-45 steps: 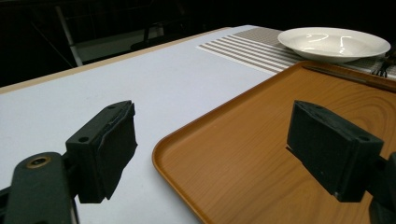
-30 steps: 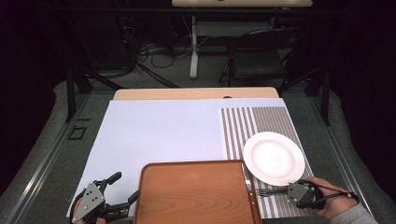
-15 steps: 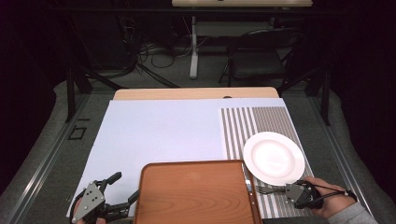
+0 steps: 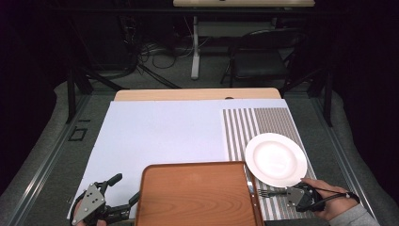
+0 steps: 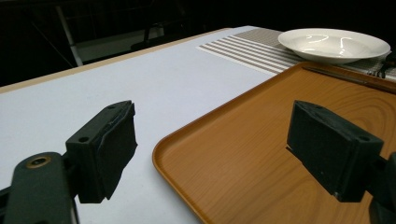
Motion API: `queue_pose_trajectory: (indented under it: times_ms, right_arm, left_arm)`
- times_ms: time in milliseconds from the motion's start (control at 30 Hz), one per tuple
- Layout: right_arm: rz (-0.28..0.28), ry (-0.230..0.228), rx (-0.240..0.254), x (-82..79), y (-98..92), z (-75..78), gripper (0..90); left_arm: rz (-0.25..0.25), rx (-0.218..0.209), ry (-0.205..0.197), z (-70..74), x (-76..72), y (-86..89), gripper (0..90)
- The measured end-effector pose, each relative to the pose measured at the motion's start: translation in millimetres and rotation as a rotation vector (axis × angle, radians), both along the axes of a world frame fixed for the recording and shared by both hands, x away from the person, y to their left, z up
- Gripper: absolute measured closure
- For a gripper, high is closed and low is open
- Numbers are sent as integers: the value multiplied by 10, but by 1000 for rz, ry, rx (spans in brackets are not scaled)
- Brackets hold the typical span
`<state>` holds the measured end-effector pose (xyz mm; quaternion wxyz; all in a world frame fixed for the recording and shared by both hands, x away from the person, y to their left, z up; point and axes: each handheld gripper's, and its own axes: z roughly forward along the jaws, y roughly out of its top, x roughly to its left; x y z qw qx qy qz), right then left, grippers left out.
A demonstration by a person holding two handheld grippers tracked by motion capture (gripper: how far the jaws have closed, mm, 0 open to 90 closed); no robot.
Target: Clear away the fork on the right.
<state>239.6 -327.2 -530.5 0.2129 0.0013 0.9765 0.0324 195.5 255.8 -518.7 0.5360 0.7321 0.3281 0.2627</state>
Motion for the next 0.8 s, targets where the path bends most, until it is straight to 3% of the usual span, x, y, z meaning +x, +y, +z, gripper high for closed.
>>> queue_pose_trajectory:
  times_ms: [333,367,567,800]
  right_arm:
    - [1,-18,16,-22,-10,-8,772]
    - [14,-35,30,-25,-13,-13,772]
    - [2,-23,35,-59,-27,17,772]
    - [-4,-33,112,-123,-51,101,772]
  left_arm:
    - [0,2,1,-1,2,0,158]
    - [-1,2,2,-2,2,0,158]
    - [1,3,3,-3,2,3,158]
    - [1,4,4,-4,3,0,158]
